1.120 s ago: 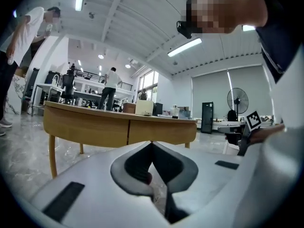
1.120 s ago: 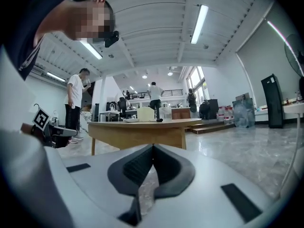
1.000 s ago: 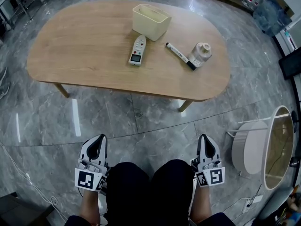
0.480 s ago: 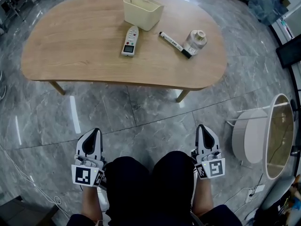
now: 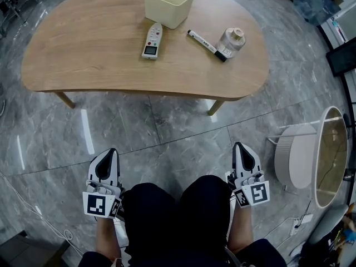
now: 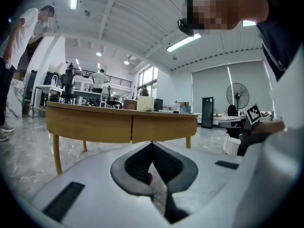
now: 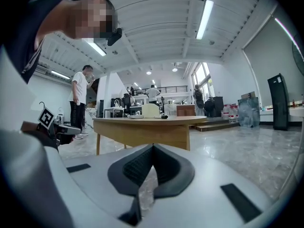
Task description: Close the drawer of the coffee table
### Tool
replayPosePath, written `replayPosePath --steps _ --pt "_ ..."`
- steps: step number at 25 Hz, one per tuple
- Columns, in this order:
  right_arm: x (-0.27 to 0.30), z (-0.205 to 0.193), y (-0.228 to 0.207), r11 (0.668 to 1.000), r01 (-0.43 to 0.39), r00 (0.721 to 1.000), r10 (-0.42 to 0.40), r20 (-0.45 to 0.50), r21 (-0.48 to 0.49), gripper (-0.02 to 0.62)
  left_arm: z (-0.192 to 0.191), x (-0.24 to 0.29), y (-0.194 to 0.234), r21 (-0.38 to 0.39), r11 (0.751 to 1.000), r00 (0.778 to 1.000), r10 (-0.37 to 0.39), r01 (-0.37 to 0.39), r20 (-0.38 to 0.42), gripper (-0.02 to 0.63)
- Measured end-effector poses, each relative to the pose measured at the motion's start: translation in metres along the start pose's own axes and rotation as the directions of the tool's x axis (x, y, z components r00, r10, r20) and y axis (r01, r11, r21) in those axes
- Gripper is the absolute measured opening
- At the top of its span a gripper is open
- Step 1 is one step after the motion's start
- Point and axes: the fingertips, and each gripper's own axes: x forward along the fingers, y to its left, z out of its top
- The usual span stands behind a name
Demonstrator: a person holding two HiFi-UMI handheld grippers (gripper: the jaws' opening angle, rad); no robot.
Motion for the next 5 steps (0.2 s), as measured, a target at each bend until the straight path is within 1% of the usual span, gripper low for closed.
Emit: replayPosePath --steps 5 --pt "-0.0008 -0.0012 0.0008 1.000 0.000 1.000 0.000 -0.008 -0.017 0.026 -0.0028 -0.0014 0.0002 -0.008 1.000 1.000 0.007 -0.007 -0.009 0.025"
